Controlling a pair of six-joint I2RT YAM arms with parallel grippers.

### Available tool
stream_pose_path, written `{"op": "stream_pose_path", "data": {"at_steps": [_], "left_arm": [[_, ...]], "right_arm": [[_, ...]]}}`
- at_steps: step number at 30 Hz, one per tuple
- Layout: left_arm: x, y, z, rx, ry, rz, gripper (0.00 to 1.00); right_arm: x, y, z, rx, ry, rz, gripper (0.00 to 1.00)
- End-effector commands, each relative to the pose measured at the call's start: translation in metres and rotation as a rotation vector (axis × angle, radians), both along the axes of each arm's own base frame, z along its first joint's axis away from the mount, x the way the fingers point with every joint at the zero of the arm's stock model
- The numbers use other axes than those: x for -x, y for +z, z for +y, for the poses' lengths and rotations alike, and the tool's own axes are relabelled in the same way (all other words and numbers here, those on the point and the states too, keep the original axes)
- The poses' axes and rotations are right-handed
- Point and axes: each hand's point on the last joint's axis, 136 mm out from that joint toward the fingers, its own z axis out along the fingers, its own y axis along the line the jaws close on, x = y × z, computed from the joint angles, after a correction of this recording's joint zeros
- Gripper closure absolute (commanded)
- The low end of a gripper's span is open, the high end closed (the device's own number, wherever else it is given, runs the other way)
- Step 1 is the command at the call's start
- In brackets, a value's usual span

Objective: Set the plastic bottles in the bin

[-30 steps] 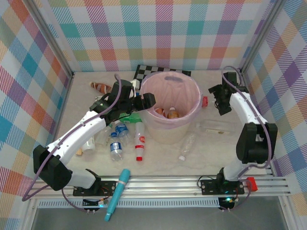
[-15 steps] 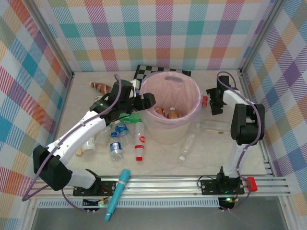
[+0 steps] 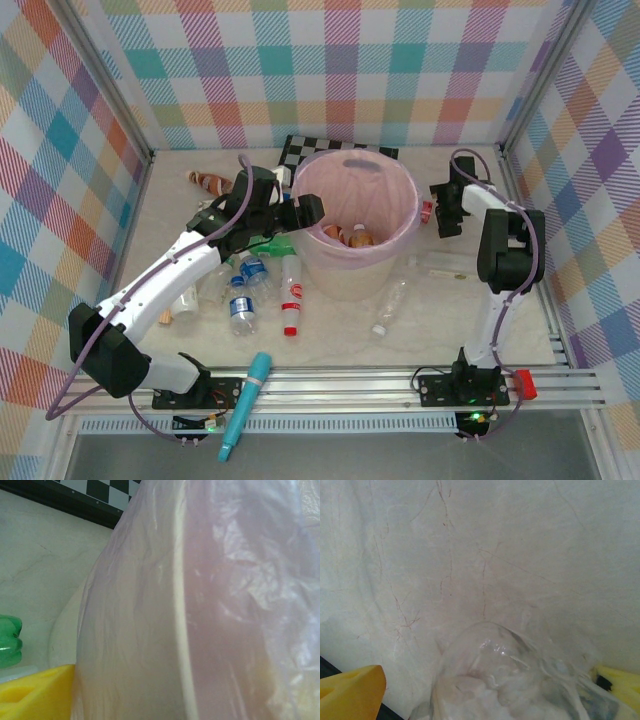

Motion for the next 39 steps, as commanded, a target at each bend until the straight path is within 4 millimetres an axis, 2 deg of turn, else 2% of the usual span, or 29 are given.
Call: {"op": "stream_pose_path", "data": {"at_steps": [1, 7, 11, 19, 24, 31, 37, 39], "left_arm": [[0.006, -0.005, -0.002, -0.034, -0.022, 0.02, 0.18], [0.007, -0.001, -0.002, -0.028, -0.023, 0.011, 0.18], [0.007, -0.001, -0.002, -0.031, -0.024, 0.012, 0.18], [0.007, 0.001, 0.0, -0.029, -0.019, -0.001, 0.18], [0.007, 0.002, -0.001, -0.024, -0.025, 0.0, 0.18], [0.007, 0.004, -0.002, -0.021, -0.027, -0.006, 0.18], [0.007, 0.001, -0.001, -0.026, -0.024, -0.001, 0.18], [0.007, -0.001, -0.001, -0.028, -0.022, 0.001, 0.18]], "right_arm": [[0.0, -0.014, 0.0, -0.022, -0.019, 0.031, 0.05], [0.001, -0.015, 0.001, -0.034, -0.019, 0.034, 0.15], [-0.002, -0.006, 0.001, -0.039, -0.011, 0.008, 0.2], [-0.008, 0.025, -0.011, -0.024, -0.001, -0.06, 0.31], [-0.004, 0.047, -0.023, -0.013, -0.009, -0.099, 0.36], [0.005, 0.097, -0.046, 0.041, 0.014, -0.191, 0.4], [0.023, 0.162, -0.067, 0.186, 0.095, -0.332, 0.48], [0.024, 0.195, -0.065, 0.251, 0.173, -0.439, 0.51]]}}
